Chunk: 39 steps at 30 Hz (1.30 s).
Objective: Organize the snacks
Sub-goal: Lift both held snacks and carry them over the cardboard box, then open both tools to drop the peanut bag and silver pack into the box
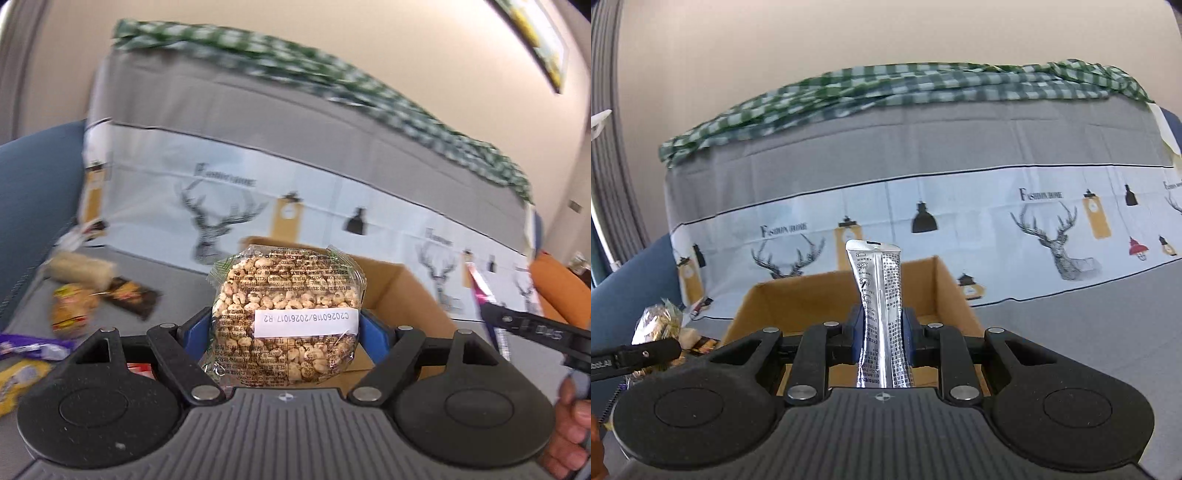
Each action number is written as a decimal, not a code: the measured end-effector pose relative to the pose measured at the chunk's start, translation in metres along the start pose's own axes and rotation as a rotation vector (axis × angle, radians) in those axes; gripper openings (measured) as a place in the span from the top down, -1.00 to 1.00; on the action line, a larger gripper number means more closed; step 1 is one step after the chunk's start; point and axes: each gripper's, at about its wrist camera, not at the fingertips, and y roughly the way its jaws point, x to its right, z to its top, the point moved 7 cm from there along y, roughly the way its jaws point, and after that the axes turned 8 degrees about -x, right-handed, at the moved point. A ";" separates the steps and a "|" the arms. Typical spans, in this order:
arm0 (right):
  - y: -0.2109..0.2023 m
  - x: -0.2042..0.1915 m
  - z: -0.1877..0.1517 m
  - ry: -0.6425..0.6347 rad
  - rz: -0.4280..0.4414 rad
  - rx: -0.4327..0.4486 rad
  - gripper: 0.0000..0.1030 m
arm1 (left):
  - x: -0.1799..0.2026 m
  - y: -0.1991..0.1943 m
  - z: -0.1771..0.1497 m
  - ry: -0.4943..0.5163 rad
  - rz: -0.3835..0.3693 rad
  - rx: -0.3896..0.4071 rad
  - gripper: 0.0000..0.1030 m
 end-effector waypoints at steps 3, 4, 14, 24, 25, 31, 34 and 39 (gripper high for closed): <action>0.004 0.008 -0.002 -0.012 -0.018 -0.012 0.56 | 0.022 0.007 -0.005 0.040 -0.046 -0.002 -0.64; 0.003 0.009 -0.003 -0.015 -0.024 -0.015 0.56 | 0.029 0.009 -0.007 0.054 -0.056 -0.004 -0.64; 0.008 0.019 -0.007 -0.037 -0.049 -0.049 0.52 | 0.068 0.028 -0.026 0.131 -0.151 -0.068 -0.74; 0.031 0.046 -0.024 0.002 -0.252 -0.195 -0.28 | 0.034 0.037 -0.025 0.096 0.040 -0.082 -0.99; 0.033 0.051 -0.026 0.009 -0.272 -0.212 -0.28 | 0.029 0.038 -0.026 0.092 0.071 -0.089 -0.99; 0.034 0.070 -0.037 0.023 -0.351 -0.259 -0.23 | 0.014 0.042 -0.029 0.061 0.097 -0.130 -0.99; 0.033 0.079 -0.041 0.026 -0.375 -0.272 -0.22 | 0.017 0.048 -0.037 0.064 0.072 -0.177 -0.99; 0.027 0.080 -0.045 -0.029 -0.378 -0.268 -0.02 | 0.027 0.052 -0.045 0.120 0.061 -0.191 -0.97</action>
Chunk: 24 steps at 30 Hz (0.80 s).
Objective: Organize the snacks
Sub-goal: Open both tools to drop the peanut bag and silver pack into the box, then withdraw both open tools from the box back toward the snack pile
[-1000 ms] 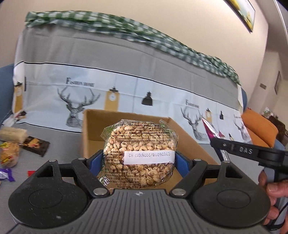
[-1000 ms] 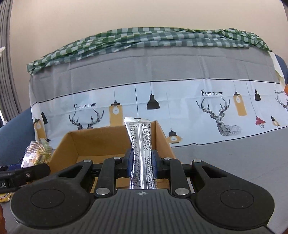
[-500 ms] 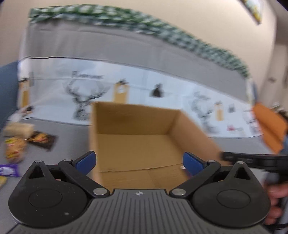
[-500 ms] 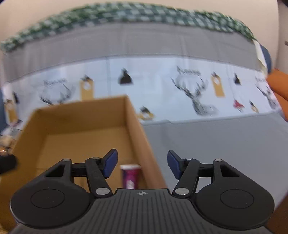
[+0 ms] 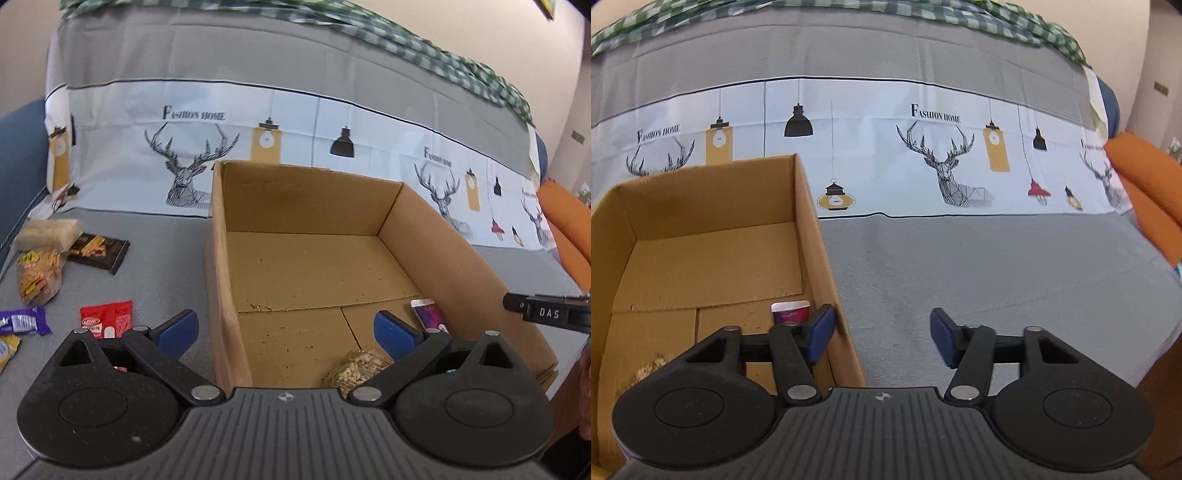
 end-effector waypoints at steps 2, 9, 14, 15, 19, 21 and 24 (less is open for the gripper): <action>-0.002 0.001 -0.002 -0.006 -0.002 -0.003 0.06 | 0.004 0.000 -0.001 0.017 -0.001 0.006 -0.97; -0.006 0.012 -0.002 0.031 0.013 -0.008 0.07 | 0.013 -0.003 -0.001 0.059 -0.012 0.029 -0.97; -0.021 0.011 0.003 0.070 0.098 0.060 0.02 | 0.012 -0.009 0.001 0.061 -0.022 0.049 -0.96; -0.023 0.008 0.003 0.066 0.107 0.067 0.02 | 0.012 -0.011 0.000 0.065 -0.021 0.054 -0.94; -0.028 -0.007 0.003 0.025 0.111 0.085 0.02 | 0.012 -0.020 -0.001 0.087 -0.020 0.081 -0.88; -0.032 -0.015 0.003 0.006 0.113 0.098 0.02 | 0.011 -0.026 -0.002 0.097 -0.024 0.099 -0.77; -0.039 -0.026 0.005 -0.004 0.125 0.117 0.02 | 0.008 -0.034 -0.003 0.104 -0.035 0.114 -0.59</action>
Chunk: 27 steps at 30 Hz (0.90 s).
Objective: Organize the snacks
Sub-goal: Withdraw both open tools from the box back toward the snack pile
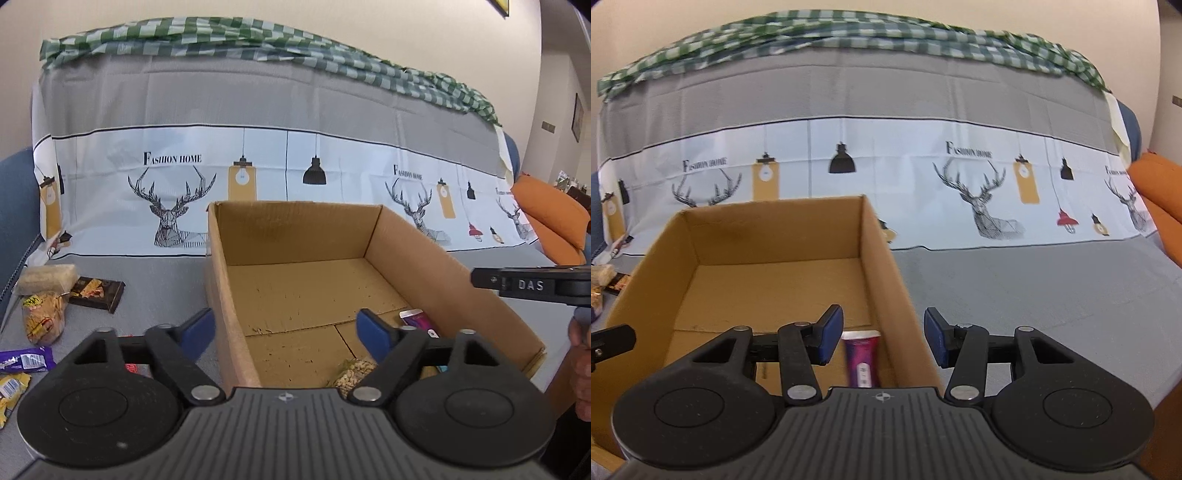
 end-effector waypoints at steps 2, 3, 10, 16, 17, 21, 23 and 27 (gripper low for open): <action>-0.005 -0.010 0.002 0.002 0.025 0.019 0.02 | -0.003 -0.004 -0.001 -0.002 -0.009 -0.001 -0.45; -0.007 -0.014 0.002 0.002 0.034 0.025 0.02 | -0.005 -0.006 -0.001 -0.003 -0.014 -0.005 -0.35; -0.020 -0.058 0.005 -0.009 0.118 0.052 0.01 | -0.015 -0.025 -0.003 -0.046 -0.133 -0.020 -0.24; -0.028 -0.100 0.004 -0.024 0.199 0.055 0.01 | -0.043 -0.041 0.002 -0.073 -0.202 -0.055 -0.08; -0.028 -0.108 0.004 -0.026 0.215 0.051 0.01 | -0.052 -0.041 0.003 -0.065 -0.183 -0.069 -0.07; -0.031 -0.139 0.001 -0.034 0.274 0.033 0.01 | -0.107 -0.037 0.004 -0.088 -0.090 -0.141 0.03; -0.031 -0.156 -0.001 -0.046 0.306 0.021 0.01 | -0.140 -0.032 0.002 -0.149 -0.059 -0.173 0.03; -0.032 -0.197 -0.005 -0.088 0.376 -0.002 0.01 | -0.199 -0.025 -0.012 -0.333 0.014 -0.213 0.03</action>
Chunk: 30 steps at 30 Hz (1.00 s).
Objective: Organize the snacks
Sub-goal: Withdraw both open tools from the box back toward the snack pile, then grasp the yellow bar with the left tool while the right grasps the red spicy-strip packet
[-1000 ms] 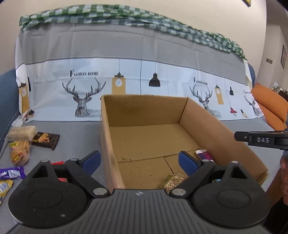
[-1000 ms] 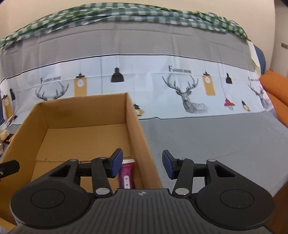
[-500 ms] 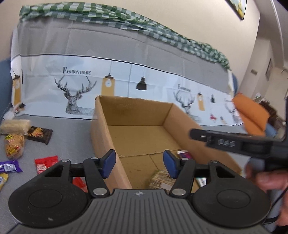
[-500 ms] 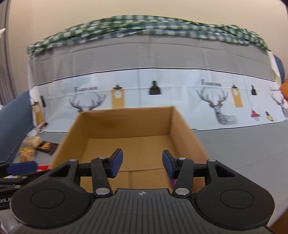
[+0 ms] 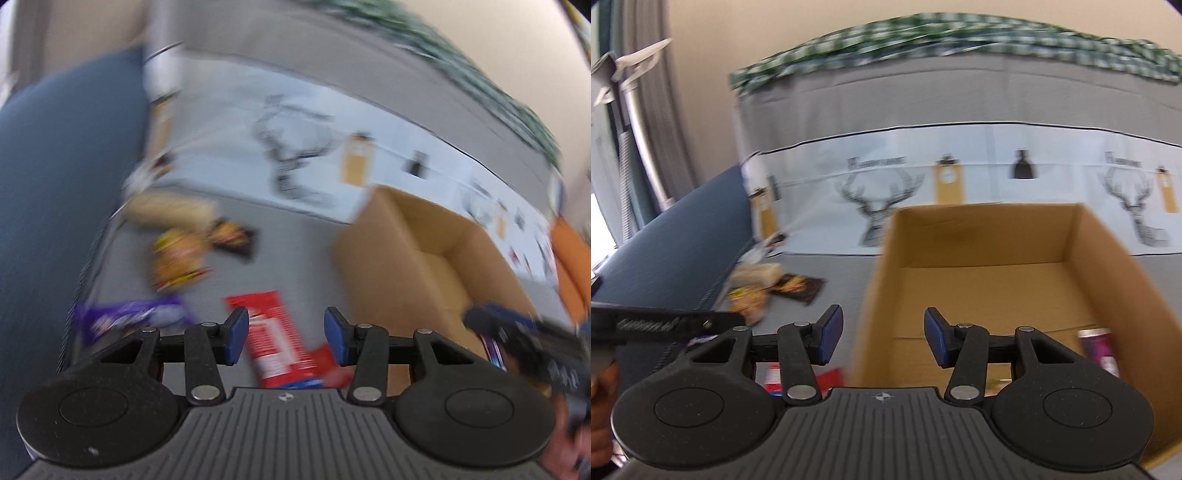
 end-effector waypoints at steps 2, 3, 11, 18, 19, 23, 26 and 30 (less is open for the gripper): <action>0.007 -0.018 -0.002 -0.027 0.028 -0.012 0.01 | -0.020 0.003 -0.001 -0.072 0.041 -0.019 0.03; 0.011 -0.027 -0.003 -0.039 0.042 -0.021 0.01 | -0.028 0.005 -0.001 -0.091 0.078 -0.030 0.03; 0.045 -0.078 -0.012 -0.115 0.122 -0.084 0.01 | -0.054 0.019 -0.001 -0.089 0.298 -0.086 -0.49; 0.086 -0.101 -0.030 -0.198 0.106 -0.208 -0.17 | -0.074 0.032 -0.007 -0.163 0.316 -0.157 -0.50; 0.092 -0.103 -0.033 -0.206 0.096 -0.228 -0.17 | -0.075 0.034 -0.008 -0.165 0.318 -0.168 -0.50; 0.118 -0.110 -0.040 -0.217 0.067 -0.286 -0.37 | -0.077 0.040 -0.014 -0.157 0.331 -0.213 -0.50; 0.135 -0.111 -0.046 -0.234 0.024 -0.324 -0.38 | -0.080 0.043 -0.018 -0.172 0.321 -0.235 -0.48; 0.153 -0.108 -0.055 -0.223 0.011 -0.380 -0.32 | -0.086 0.044 -0.020 -0.206 0.303 -0.247 -0.27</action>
